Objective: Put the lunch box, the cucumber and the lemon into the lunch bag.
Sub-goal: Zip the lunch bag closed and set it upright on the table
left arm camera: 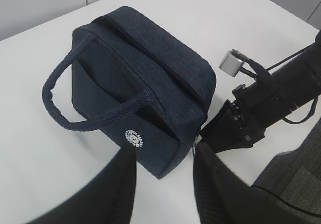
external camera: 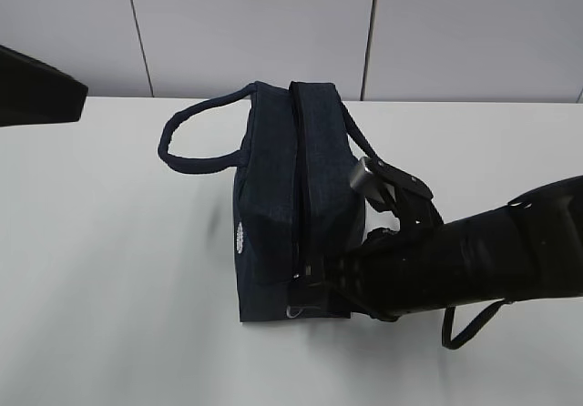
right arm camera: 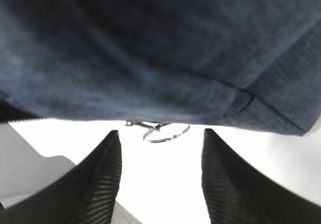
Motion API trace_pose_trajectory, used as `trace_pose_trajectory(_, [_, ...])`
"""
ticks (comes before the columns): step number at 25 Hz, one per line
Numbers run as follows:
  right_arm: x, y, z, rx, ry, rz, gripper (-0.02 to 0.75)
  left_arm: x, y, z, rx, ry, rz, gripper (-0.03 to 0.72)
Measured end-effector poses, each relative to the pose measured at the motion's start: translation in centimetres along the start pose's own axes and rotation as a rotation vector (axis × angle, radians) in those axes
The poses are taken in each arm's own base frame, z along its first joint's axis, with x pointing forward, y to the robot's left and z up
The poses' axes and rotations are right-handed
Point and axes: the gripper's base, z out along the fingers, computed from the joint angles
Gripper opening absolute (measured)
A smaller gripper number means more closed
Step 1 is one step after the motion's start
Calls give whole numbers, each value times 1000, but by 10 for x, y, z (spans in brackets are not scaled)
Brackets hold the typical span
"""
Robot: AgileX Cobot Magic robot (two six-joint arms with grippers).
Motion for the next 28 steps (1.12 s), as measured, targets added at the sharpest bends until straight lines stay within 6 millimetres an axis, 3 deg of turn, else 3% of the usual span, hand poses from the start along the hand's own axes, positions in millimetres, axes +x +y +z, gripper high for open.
trace_pose_trajectory(10, [5, 6, 26, -10, 58, -73, 383, 0, 0, 0, 3, 5, 0, 252])
trace_pose_trajectory(17, [4, 2, 29, 27, 55, -67, 377, 1, -1, 0, 7, 10, 0, 248])
trace_pose_trajectory(19, [4, 0, 29, 50, 49, -64, 348, 1, -1, 0, 7, 10, 0, 248])
trace_pose_trajectory(24, [4, -2, 30, 63, 47, -59, 183, 1, -1, 0, 8, 11, 0, 247])
trace_pose_trajectory(28, [4, -2, 30, 63, 47, -59, 145, 1, -1, 0, 10, 15, 0, 247])
